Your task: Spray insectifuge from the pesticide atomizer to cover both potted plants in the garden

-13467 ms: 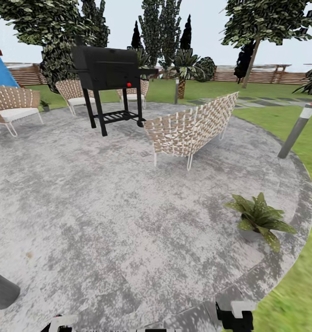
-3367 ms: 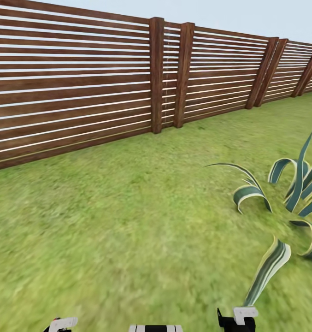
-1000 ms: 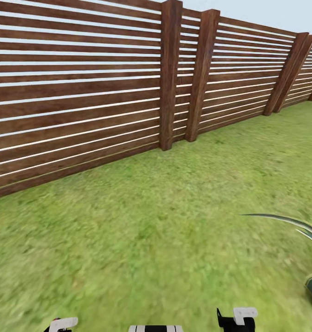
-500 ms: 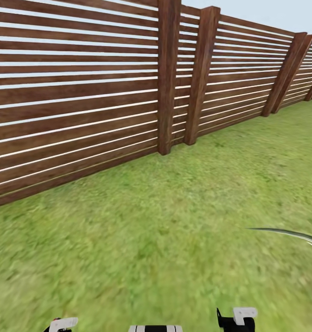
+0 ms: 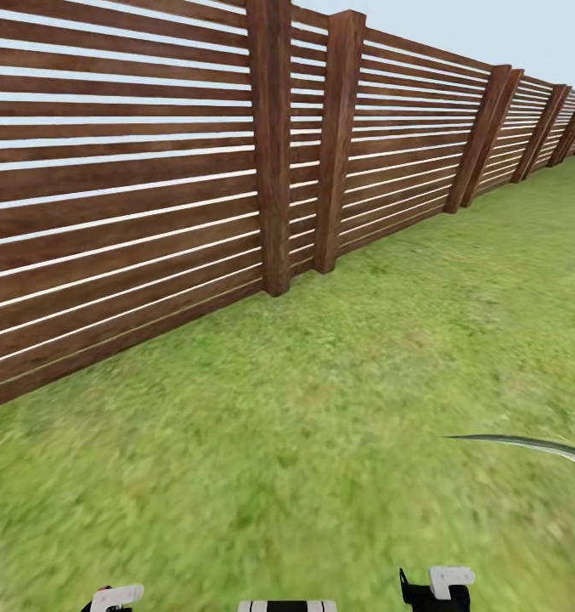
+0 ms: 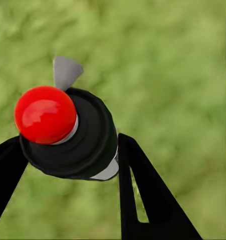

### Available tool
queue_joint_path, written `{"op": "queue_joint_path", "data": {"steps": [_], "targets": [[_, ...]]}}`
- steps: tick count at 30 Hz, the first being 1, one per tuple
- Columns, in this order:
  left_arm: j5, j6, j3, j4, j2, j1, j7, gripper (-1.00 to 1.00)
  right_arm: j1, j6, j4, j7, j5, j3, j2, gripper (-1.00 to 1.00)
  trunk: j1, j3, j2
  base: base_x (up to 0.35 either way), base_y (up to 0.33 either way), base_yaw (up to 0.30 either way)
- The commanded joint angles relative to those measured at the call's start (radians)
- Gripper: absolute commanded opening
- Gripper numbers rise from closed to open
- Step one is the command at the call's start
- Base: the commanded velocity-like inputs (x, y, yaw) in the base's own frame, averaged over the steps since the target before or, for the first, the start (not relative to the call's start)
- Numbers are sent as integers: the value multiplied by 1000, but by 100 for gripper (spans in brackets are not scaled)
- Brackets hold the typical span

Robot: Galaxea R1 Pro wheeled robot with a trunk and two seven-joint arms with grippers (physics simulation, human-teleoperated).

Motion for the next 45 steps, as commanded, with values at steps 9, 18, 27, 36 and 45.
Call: {"op": "queue_joint_path", "data": {"steps": [9, 18, 27, 36, 45], "targets": [[-11, -7, 6, 1, 0, -1, 2, -100, -1, -2, 1, -5, -6, 9, 0, 100, 0, -1, 0, 340, 91, -121], [-11, -7, 6, 1, -2, -1, 2, -100, 0, -2, 1, -4, -4, 9, -6, 100, 0, -1, 0, 340, 74, -1], [-11, -7, 6, 1, -2, -1, 2, -100, -1, -2, -1, -6, -5, 9, -2, 100, 0, -1, 0, 340, 6, 0], [-11, -6, 6, 1, -2, -1, 2, -100, -1, -2, 0, -6, -4, 9, -1, 100, 0, -1, 0, 340, 0, 0], [-11, -7, 6, 1, -2, -1, 2, -100, -1, -2, -1, -6, -4, 9, 0, 100, 0, -1, 0, 339, 64, -183]]}}
